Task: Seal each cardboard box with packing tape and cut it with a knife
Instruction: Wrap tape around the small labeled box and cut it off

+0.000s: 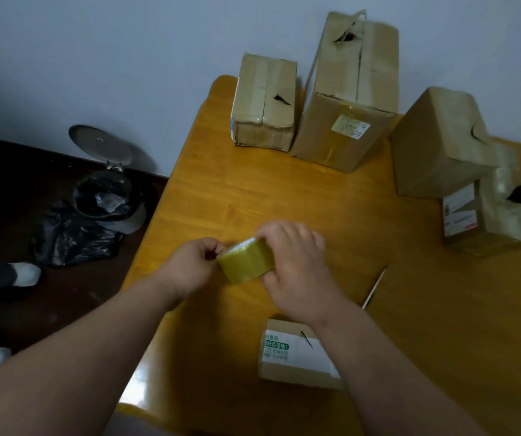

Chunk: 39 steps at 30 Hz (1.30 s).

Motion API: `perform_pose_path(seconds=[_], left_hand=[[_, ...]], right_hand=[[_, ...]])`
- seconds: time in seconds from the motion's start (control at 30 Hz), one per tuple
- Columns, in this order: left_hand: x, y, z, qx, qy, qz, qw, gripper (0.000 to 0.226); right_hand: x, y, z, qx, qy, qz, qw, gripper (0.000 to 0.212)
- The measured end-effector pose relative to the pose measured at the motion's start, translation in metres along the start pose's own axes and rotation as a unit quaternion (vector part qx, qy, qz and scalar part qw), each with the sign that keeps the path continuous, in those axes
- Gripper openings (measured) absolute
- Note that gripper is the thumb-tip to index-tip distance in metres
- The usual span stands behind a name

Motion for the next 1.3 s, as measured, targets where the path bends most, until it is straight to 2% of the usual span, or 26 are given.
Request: perform_pose_path(seconds=[0.1, 0.17, 0.23, 0.37, 0.47, 0.6, 0.7, 0.83, 0.9, 1.07, 1.17, 1.3], left_hand=[[-0.024, -0.009, -0.002, 0.053, 0.032, -0.044, 0.997, 0.005], [-0.029, -0.021, -0.009, 0.096, 0.067, -0.092, 0.989, 0.018], [-0.029, -0.034, -0.016, 0.115, 0.101, -0.144, 0.978, 0.029], [-0.019, -0.055, -0.03, 0.117, 0.156, -0.227, 0.954, 0.019], [-0.008, -0.067, -0.041, 0.124, 0.2, -0.257, 0.937, 0.014], [-0.001, -0.079, -0.054, 0.127, 0.23, -0.27, 0.926, 0.013], [-0.001, -0.083, -0.059, 0.112, 0.225, -0.282, 0.926, 0.009], [-0.006, -0.085, -0.061, 0.08, 0.182, -0.232, 0.952, 0.008], [-0.011, -0.081, -0.06, 0.047, 0.144, -0.178, 0.972, 0.011], [-0.02, -0.07, -0.061, -0.031, 0.071, -0.104, 0.992, 0.008], [-0.019, -0.074, -0.063, -0.046, 0.062, -0.081, 0.994, 0.01], [-0.019, -0.073, -0.065, -0.052, 0.065, -0.107, 0.991, 0.016]], right_hand=[[-0.028, 0.023, -0.002, 0.008, -0.075, 0.087, 0.993, 0.048], [-0.042, 0.032, -0.008, 0.03, -0.111, 0.185, 0.976, 0.047], [-0.049, 0.039, -0.017, 0.051, -0.129, 0.28, 0.95, 0.045], [-0.065, 0.036, -0.042, 0.079, -0.187, 0.414, 0.887, 0.045], [-0.072, 0.032, -0.058, 0.097, -0.199, 0.462, 0.859, 0.045], [-0.073, 0.029, -0.076, 0.135, -0.186, 0.482, 0.845, 0.042], [-0.076, 0.034, -0.084, 0.138, -0.185, 0.473, 0.85, 0.029], [-0.08, 0.04, -0.095, 0.144, -0.182, 0.413, 0.881, 0.041], [-0.084, 0.043, -0.1, 0.159, -0.166, 0.36, 0.904, 0.048], [-0.099, 0.043, -0.109, 0.197, -0.149, 0.196, 0.949, 0.037], [-0.097, 0.048, -0.109, 0.187, -0.15, 0.176, 0.955, 0.038], [-0.103, 0.055, -0.113, 0.173, -0.188, 0.252, 0.933, 0.04]])
Point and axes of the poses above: each hand's wrist, its own z-axis towards the middle knuckle, its own y-axis out of the back of the hand, x = y × z, the point moved 9 cm from there along z, towards the middle knuckle, and after that the axes turned 15 degrees about -z, right-handed, at the moved point
